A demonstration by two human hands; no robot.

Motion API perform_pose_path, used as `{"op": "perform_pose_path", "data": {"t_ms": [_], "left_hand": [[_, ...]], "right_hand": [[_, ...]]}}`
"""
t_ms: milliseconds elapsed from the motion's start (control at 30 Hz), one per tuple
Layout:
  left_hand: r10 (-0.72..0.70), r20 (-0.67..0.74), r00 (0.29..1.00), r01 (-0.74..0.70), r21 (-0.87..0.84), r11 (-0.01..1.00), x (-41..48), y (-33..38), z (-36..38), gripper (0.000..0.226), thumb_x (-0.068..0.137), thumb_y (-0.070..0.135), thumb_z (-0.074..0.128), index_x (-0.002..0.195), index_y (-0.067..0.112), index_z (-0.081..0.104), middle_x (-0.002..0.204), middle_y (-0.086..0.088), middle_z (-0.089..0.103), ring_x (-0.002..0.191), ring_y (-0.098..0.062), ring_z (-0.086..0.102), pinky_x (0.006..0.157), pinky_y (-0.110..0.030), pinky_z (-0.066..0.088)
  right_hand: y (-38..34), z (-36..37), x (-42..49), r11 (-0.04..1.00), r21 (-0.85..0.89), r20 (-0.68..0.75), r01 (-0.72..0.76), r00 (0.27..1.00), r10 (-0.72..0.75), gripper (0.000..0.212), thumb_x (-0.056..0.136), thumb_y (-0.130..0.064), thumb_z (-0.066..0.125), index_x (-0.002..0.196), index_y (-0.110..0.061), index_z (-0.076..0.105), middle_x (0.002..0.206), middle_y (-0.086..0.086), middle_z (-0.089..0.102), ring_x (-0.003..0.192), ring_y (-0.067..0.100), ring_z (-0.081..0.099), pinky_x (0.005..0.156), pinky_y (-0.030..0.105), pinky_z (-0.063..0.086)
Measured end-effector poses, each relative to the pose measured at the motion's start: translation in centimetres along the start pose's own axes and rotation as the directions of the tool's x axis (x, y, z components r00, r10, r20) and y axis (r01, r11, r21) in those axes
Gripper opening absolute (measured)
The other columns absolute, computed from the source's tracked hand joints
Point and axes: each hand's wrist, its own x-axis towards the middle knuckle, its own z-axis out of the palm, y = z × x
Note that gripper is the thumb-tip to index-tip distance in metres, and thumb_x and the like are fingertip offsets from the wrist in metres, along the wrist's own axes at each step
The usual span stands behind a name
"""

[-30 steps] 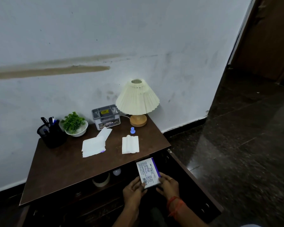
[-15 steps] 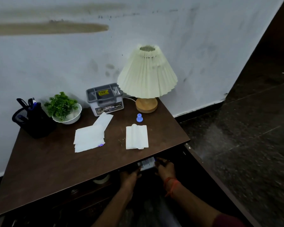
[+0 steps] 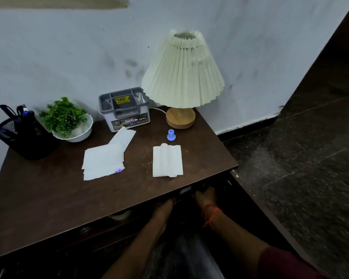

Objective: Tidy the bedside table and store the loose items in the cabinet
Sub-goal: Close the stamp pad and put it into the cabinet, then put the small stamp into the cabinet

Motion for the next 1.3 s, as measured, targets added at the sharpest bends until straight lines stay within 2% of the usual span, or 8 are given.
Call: {"op": "perform_pose_path", "data": {"t_ms": [167,333,500,600,700,967,1100,1300], "left_hand": [[0.174,-0.051,0.983,-0.173,0.019,0.985,-2.1,-0.3,0.1,0.036,0.082,-0.009,0.066,0.117,-0.007,0.062,0.123,-0.022,0.063,0.110,-0.033,0.062,0.101,-0.046,0.048],[0.250,0.040,0.967,-0.251,0.019,0.968,-5.9,-0.4,-0.5,0.039,0.082,-0.018,0.060,0.120,-0.011,0.060,0.119,-0.026,0.064,0.087,-0.023,0.063,0.064,-0.012,0.054],[0.296,0.084,0.951,-0.300,0.043,0.953,-10.5,-1.0,-0.9,0.046,0.082,-0.020,0.058,0.126,-0.011,0.055,0.125,-0.026,0.060,0.100,-0.023,0.060,0.069,-0.008,0.052],[0.328,0.113,0.938,-0.337,0.066,0.939,-12.8,-1.0,-1.2,0.040,0.081,-0.019,0.061,0.120,-0.010,0.060,0.117,-0.022,0.066,0.075,0.001,0.068,0.068,-0.008,0.053],[0.375,0.134,0.917,-0.384,0.043,0.922,-15.2,-0.2,-1.6,0.031,0.082,-0.017,0.060,0.109,-0.003,0.068,0.104,-0.017,0.073,0.069,0.002,0.069,0.069,-0.012,0.054],[0.511,0.112,0.852,-0.504,-0.086,0.859,-19.9,4.7,-2.6,0.022,0.089,-0.004,0.056,0.101,0.004,0.072,0.092,-0.012,0.077,0.087,-0.021,0.073,0.076,-0.024,0.057],[0.554,0.091,0.827,-0.548,-0.088,0.832,-19.2,7.8,-3.0,0.023,0.091,-0.003,0.055,0.105,0.001,0.071,0.100,-0.015,0.074,0.091,-0.022,0.070,0.086,-0.030,0.055],[0.559,0.050,0.828,-0.560,0.025,0.828,-15.2,12.9,-2.4,0.026,0.094,0.007,0.054,0.117,0.006,0.067,0.126,-0.012,0.064,0.116,-0.025,0.059,0.101,-0.034,0.046]], "right_hand": [[0.3,-0.2,-1.3,0.999,0.034,0.067,0.033,0.997,-0.035,0.030,0.081,0.006,0.054,0.107,0.001,0.066,0.107,0.021,0.068,0.105,0.032,0.063,0.089,0.032,0.048],[0.4,-1.4,-4.6,0.994,0.078,0.168,0.074,0.982,-0.087,0.037,0.083,0.007,0.057,0.118,-0.004,0.063,0.114,0.013,0.066,0.109,0.025,0.061,0.095,0.027,0.046],[0.8,-3.3,-8.5,0.983,-0.074,0.273,0.166,0.952,-0.140,0.041,0.083,-0.004,0.064,0.123,-0.014,0.060,0.118,0.006,0.067,0.111,0.019,0.061,0.099,0.027,0.046],[0.3,-4.7,-10.9,0.972,-0.103,0.290,0.213,0.941,-0.176,0.028,0.082,-0.005,0.064,0.105,-0.022,0.066,0.106,0.002,0.071,0.102,0.014,0.065,0.092,0.022,0.048],[-0.6,-5.9,-12.7,0.954,-0.107,0.284,0.279,0.928,-0.239,0.012,0.075,-0.020,0.067,0.084,-0.027,0.071,0.089,-0.006,0.074,0.090,0.010,0.069,0.090,0.027,0.053],[-5.1,-8.0,-15.7,0.896,0.023,0.195,0.443,0.877,-0.439,0.013,0.084,-0.010,0.063,0.078,-0.015,0.073,0.067,-0.001,0.073,0.056,0.002,0.064,0.058,0.016,0.049],[-7.5,-8.0,-14.6,0.887,0.101,0.155,0.450,0.874,-0.461,0.010,0.083,-0.012,0.064,0.083,-0.016,0.073,0.076,0.004,0.075,0.071,0.015,0.071,0.070,0.031,0.056],[-12.2,-7.1,-11.2,0.883,0.154,0.233,0.443,0.853,-0.468,0.017,0.087,-0.011,0.059,0.094,-0.021,0.070,0.093,0.003,0.073,0.087,0.016,0.069,0.064,0.022,0.053]]}}
